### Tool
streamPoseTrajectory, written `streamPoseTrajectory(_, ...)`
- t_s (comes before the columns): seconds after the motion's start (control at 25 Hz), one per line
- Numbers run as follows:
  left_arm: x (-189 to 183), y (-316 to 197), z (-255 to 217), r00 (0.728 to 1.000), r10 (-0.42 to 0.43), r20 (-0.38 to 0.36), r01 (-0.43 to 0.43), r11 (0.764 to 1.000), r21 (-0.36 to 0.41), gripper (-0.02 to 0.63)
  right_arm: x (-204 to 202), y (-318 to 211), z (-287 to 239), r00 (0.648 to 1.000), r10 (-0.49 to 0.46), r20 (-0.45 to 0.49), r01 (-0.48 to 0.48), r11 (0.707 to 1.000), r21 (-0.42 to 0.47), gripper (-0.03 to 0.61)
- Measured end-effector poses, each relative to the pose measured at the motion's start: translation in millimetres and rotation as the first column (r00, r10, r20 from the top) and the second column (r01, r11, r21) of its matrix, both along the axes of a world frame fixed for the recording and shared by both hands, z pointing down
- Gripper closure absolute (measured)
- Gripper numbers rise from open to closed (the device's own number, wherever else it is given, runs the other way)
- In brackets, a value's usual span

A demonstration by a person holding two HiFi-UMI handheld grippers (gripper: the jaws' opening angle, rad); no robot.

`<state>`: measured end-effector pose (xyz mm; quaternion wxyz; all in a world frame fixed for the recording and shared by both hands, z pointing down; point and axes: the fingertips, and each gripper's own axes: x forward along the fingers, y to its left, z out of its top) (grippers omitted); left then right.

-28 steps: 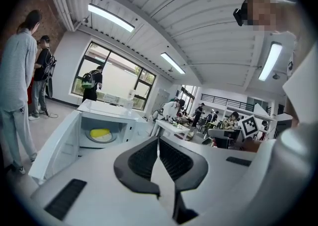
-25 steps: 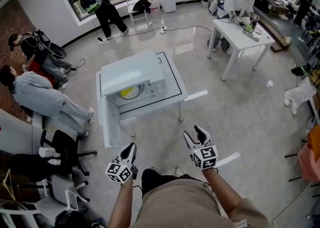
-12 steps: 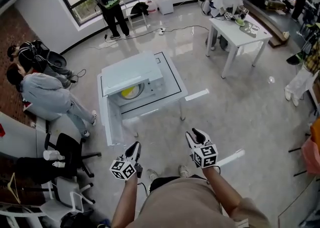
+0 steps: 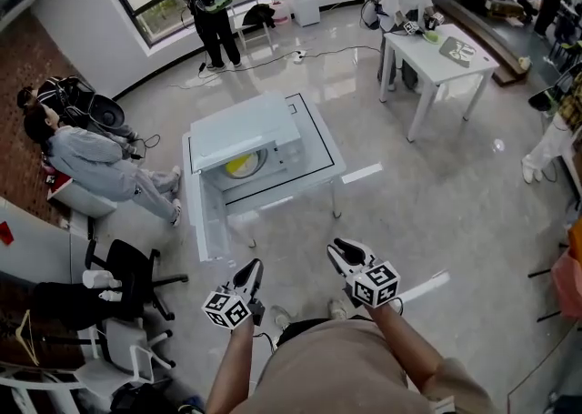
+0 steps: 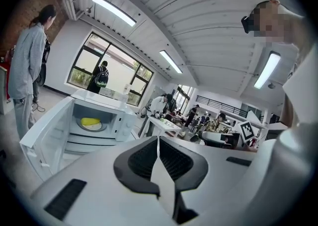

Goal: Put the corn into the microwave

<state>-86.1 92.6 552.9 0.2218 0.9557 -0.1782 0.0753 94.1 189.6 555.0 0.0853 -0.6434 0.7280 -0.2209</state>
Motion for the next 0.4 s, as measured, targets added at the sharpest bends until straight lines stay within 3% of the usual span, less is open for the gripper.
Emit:
streamPoseTrajectory(0.24, 4, 7, 3, 1.000, -0.013, -0.008, 0.012, 1.000, -0.009, 0.612, -3, -4, -9, 0.998, -0.056, 0.036, 0.055, 0.998, 0.036, 0.482)
streamPoseTrajectory(0.4, 12, 10, 5, 1.000, -0.002, -0.015, 0.002, 1.000, -0.013, 0.612, 4, -4, -32, 0.962, -0.128, 0.242, 0.082, 0.978, 0.193, 0.482)
